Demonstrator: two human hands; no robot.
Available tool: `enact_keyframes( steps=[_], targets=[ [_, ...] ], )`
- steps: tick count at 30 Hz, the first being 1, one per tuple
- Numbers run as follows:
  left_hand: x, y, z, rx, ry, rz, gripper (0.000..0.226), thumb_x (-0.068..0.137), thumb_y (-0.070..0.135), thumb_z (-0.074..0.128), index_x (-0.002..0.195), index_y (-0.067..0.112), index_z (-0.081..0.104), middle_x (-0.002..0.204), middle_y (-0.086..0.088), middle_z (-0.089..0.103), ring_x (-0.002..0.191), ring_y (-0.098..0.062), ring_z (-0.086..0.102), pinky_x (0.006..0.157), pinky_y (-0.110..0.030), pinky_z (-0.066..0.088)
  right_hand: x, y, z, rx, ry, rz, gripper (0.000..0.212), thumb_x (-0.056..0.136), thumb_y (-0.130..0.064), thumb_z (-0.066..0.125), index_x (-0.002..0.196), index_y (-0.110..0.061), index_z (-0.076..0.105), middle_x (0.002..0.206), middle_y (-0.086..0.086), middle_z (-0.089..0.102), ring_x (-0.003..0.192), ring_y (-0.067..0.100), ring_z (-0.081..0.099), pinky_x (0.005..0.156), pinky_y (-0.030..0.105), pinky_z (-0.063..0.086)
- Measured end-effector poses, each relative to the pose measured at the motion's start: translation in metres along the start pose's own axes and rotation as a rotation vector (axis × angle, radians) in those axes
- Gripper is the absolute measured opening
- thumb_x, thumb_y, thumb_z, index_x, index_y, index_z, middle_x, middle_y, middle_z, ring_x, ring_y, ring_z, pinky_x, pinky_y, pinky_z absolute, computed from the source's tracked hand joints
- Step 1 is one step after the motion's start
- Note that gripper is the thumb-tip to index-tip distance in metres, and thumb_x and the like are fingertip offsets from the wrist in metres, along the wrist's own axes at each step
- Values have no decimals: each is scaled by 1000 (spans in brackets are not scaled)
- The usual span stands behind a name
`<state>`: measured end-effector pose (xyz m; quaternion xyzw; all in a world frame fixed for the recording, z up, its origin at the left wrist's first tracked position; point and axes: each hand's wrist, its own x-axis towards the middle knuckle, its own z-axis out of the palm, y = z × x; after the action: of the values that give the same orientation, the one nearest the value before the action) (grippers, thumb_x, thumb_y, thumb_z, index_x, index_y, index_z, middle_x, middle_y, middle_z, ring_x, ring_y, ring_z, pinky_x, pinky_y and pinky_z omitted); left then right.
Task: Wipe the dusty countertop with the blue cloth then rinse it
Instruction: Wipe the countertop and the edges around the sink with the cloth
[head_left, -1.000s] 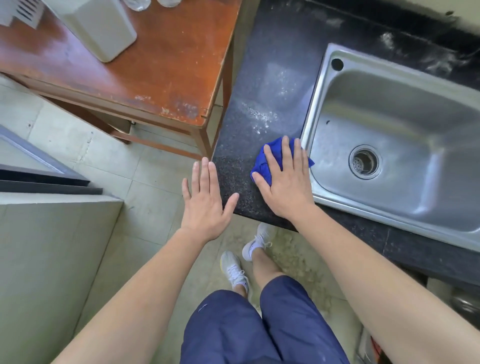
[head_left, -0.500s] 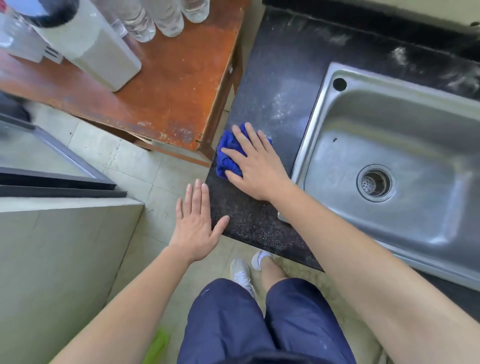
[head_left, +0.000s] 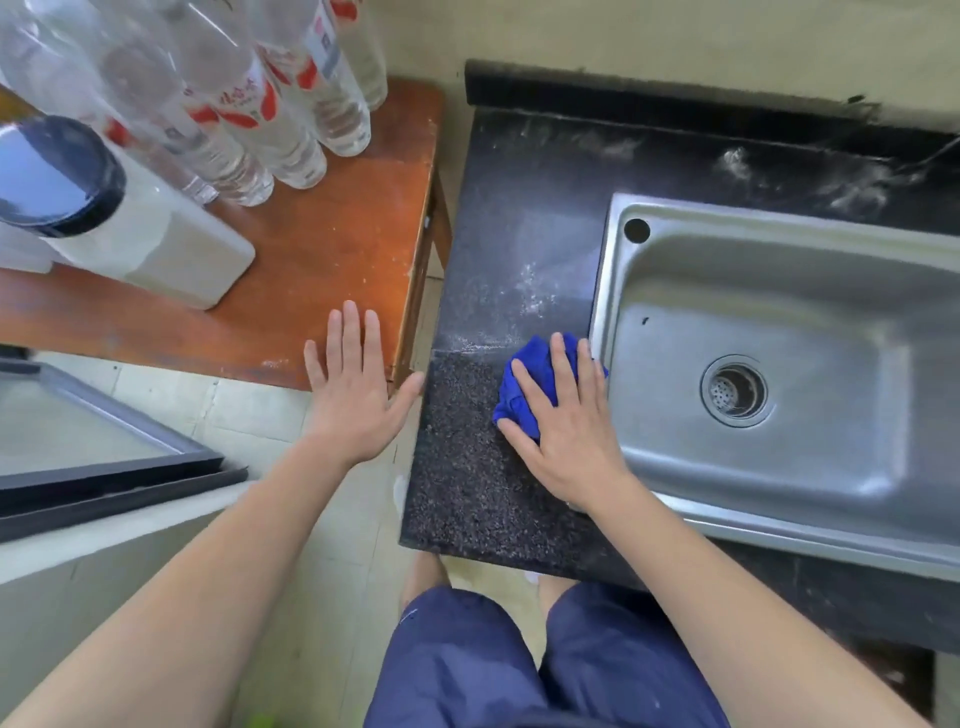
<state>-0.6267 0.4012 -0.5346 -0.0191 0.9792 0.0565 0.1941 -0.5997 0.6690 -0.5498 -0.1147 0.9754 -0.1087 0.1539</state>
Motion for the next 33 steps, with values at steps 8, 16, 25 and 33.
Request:
enact_keyframes(
  steps=[8,16,25,33],
  targets=[
    [24,-14,-4,-3,19,79,78,94,60,3,158,15,-5,164,-9,-18,150,-26,-22,117,-60,-9,65,-62,-2,48,65,173,65,97,-65,34,155,-37,25,166,14,-4,148,47,-9,120,60,-1],
    [26,-14,-3,59,0,86,77,91,53,6,157,16,-8,164,-10,-18,150,-28,-22,117,-60,-9,171,-94,-26,23,39,13,57,98,-38,54,151,-25,38,166,11,5,150,43,2,122,57,8],
    [26,-13,-6,38,-28,78,78,89,51,8,157,16,-8,163,-8,-21,148,-25,-25,117,-60,-10,39,25,-44,218,502,256,49,99,-35,54,143,-16,50,160,18,26,139,43,32,115,50,29],
    [26,-14,-2,55,-9,78,80,88,50,15,158,13,0,165,-11,-14,150,-28,-18,115,-62,-8,63,-7,-13,-8,207,334,60,101,-45,41,150,-10,41,162,19,19,148,47,13,121,54,15]
  ],
)
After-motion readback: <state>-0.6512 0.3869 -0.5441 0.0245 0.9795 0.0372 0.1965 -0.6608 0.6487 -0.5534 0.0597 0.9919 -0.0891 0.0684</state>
